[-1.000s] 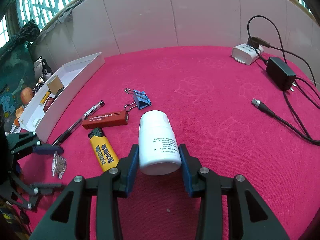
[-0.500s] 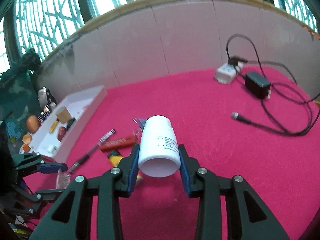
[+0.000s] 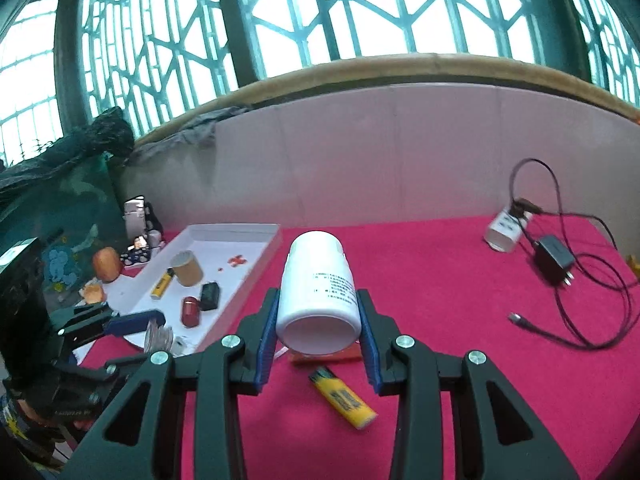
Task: Organize rigid objects
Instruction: 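Carry the badge and pill bottle over the white tray with both tools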
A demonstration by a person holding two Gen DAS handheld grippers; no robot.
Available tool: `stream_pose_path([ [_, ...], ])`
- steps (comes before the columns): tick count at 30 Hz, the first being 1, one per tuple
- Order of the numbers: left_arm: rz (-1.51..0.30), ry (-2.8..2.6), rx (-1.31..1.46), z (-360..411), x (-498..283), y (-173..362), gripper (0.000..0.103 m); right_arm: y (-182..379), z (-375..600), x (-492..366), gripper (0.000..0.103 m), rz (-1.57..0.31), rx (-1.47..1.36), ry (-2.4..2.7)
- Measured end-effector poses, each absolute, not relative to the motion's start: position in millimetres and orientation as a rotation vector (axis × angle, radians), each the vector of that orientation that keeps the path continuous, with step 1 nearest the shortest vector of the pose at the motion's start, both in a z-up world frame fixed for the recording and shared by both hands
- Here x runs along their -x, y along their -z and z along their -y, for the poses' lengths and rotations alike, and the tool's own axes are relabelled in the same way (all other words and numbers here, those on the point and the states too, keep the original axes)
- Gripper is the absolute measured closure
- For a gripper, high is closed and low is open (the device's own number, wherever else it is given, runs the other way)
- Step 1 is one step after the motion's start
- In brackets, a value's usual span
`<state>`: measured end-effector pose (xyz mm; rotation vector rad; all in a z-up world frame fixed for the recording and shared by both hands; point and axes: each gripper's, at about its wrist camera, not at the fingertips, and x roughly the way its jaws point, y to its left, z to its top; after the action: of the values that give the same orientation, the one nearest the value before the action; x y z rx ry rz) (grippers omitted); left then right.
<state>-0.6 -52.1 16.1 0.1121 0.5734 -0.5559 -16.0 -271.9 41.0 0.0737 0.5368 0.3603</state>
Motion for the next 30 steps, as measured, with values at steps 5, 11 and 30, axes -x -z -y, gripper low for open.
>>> stream_pose_path([
  [5,-0.573,0.447,-0.047,23.7,-7.3,-18.7,0.058,-45.8,247.5,11.9,0.067,-0.537,-0.077,-0.406],
  [11,-0.567,0.343,-0.004,-7.4,-12.6,-19.3,0.058,-51.1,222.6,7.2,0.067,-0.541,-0.051,-0.454],
  [30,-0.548,0.123,0.085,-94.2,-36.5,-15.9,0.058,-64.8,155.0,-28.3,0.067,-0.577,0.008,-0.510],
])
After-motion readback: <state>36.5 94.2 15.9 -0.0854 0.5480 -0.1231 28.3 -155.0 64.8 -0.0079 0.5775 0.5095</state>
